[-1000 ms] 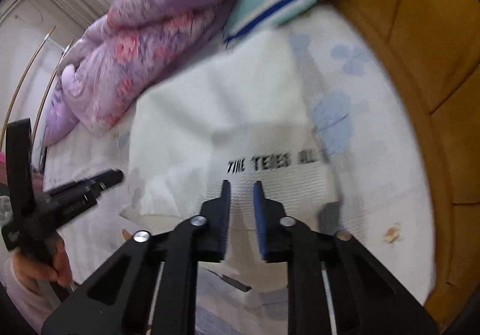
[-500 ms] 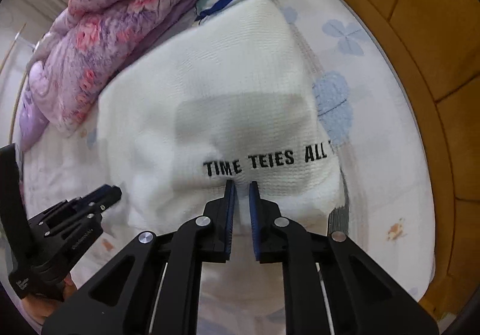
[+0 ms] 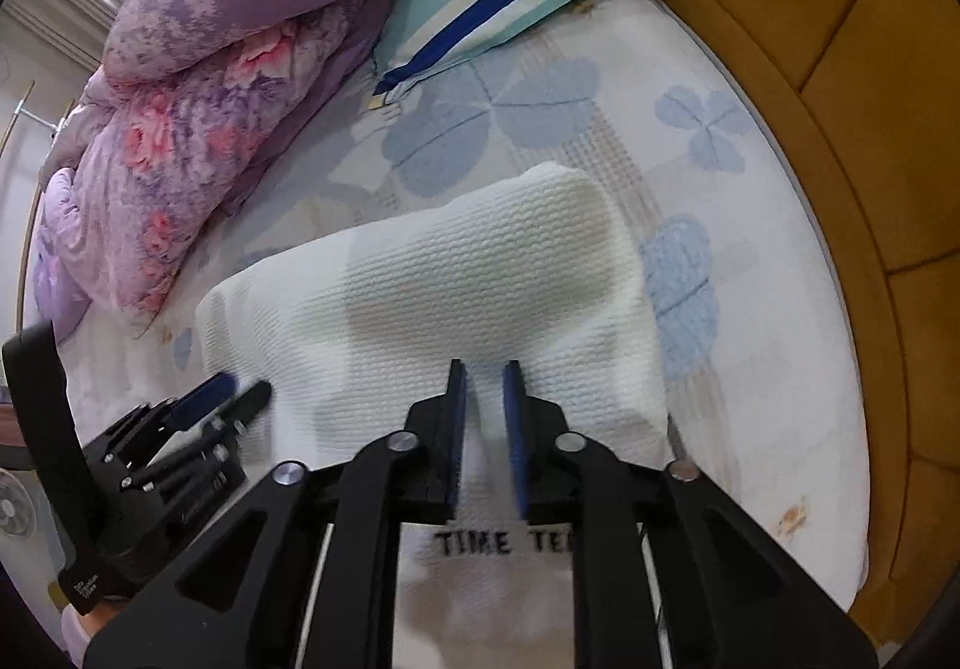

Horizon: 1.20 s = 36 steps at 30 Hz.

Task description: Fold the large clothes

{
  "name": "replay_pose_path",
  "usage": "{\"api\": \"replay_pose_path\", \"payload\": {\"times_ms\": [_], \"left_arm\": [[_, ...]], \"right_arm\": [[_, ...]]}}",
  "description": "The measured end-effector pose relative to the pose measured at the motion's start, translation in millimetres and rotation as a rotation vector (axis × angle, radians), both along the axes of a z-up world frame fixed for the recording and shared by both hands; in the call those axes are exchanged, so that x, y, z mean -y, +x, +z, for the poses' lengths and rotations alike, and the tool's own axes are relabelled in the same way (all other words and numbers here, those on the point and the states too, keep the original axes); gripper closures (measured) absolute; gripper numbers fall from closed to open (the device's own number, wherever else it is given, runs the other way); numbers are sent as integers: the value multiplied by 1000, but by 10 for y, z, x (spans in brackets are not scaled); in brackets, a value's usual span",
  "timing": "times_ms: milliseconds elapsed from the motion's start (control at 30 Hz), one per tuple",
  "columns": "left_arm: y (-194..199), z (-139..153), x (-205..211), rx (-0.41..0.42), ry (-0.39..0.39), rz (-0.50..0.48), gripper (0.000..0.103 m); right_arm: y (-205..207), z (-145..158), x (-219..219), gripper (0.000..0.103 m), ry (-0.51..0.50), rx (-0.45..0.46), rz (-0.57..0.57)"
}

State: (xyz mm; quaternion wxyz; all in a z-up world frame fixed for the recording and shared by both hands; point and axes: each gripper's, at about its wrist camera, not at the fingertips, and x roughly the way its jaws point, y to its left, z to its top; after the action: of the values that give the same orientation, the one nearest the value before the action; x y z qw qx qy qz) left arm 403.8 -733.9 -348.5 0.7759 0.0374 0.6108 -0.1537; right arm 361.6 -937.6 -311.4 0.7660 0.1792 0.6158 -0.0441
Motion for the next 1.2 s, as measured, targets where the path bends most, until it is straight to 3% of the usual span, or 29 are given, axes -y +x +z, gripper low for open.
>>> {"api": "replay_pose_path", "payload": {"times_ms": [33, 67, 100, 200, 367, 433, 633, 700, 800, 900, 1033, 1200], "left_arm": [[-53, 35, -38, -1, 8, 8, 41], [-127, 86, -85, -7, 12, 6, 41], [-202, 145, -133, -10, 11, 2, 41], [-451, 396, -297, 14, 8, 11, 29], [-827, 899, -683, 57, -11, 24, 20], [-962, 1076, -850, 81, 9, 43, 20], [-1429, 1682, -1472, 172, -45, 44, 19], [-1627, 1918, -1696, 239, -61, 30, 12], [-1838, 2123, -1907, 291, -43, -10, 12], [-2081, 2328, -2125, 333, -74, -51, 12], [-2420, 2547, -2492, 352, -190, -50, 12], [-2885, 2648, -2858, 402, -130, -40, 12]], "right_arm": [[-79, 72, -21, 72, 17, -3, -17], [-100, 106, -57, 46, 31, -5, -29], [-197, 190, -74, 31, 32, -1, -56], [-414, 435, -158, 23, -20, 22, -86], [-941, 943, -456, 19, -123, 86, -80], [-1158, 1178, -638, 16, -207, 124, -81], [-1809, 1780, -1321, 12, -308, 229, -89], [-1979, 1894, -1517, 11, -320, 257, -98], [-2214, 2018, -1774, 11, -294, 288, -120], [-2400, 2124, -2030, 11, -294, 315, -135], [-2710, 2272, -2345, 11, -285, 345, -157], [-3112, 2377, -2677, 10, -247, 385, -160]]}}
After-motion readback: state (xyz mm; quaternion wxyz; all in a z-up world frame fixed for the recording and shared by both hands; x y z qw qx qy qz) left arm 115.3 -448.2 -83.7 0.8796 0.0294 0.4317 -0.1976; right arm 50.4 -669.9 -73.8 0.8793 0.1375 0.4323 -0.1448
